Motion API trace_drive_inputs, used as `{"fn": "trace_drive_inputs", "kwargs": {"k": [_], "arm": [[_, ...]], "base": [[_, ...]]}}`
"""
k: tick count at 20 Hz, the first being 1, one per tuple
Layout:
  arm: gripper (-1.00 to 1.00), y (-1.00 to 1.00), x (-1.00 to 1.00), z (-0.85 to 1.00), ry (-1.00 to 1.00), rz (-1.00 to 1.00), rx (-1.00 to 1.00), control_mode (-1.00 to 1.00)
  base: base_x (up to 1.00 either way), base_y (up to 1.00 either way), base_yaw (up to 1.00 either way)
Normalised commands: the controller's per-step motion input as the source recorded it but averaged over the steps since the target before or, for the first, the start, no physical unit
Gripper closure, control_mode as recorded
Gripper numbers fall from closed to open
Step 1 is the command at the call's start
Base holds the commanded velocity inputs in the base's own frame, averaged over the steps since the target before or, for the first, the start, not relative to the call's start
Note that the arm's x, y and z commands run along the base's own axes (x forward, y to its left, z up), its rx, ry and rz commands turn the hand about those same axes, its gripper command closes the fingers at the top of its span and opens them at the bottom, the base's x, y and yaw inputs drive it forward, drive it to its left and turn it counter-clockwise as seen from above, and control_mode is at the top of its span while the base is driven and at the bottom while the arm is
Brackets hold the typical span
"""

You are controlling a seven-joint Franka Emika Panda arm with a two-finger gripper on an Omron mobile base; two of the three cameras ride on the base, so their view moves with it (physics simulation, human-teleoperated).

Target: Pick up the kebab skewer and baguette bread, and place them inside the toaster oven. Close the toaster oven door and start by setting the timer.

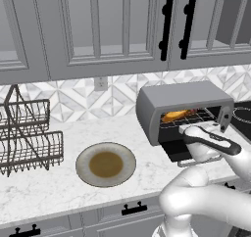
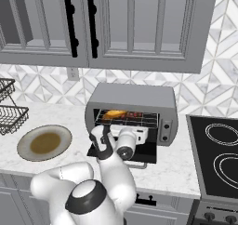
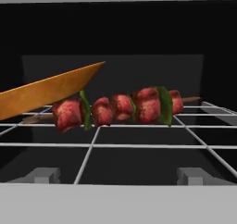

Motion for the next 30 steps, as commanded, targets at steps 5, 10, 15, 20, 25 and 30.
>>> {"fn": "trace_drive_inputs", "kwargs": {"k": [5,10,15,20,25,30], "arm": [[-1.0,0.04,0.22,0.0,-0.04,0.0,0.0,-1.0],[-1.0,0.04,0.25,0.0,-0.04,0.0,0.0,-1.0],[-1.0,0.03,0.21,0.0,-0.04,0.0,0.0,-1.0],[-1.0,0.0,0.1,0.0,-0.01,0.0,0.0,-1.0],[-1.0,0.0,-0.32,0.0,-0.02,0.0,0.0,-1.0],[-1.0,0.0,-0.46,0.0,0.0,0.0,0.0,-1.0]], "base": [[0.0,0.0,0.0],[0.0,0.0,0.0],[0.0,0.0,0.0],[0.0,0.0,0.0],[0.0,0.0,0.0],[0.0,0.0,0.0]]}}
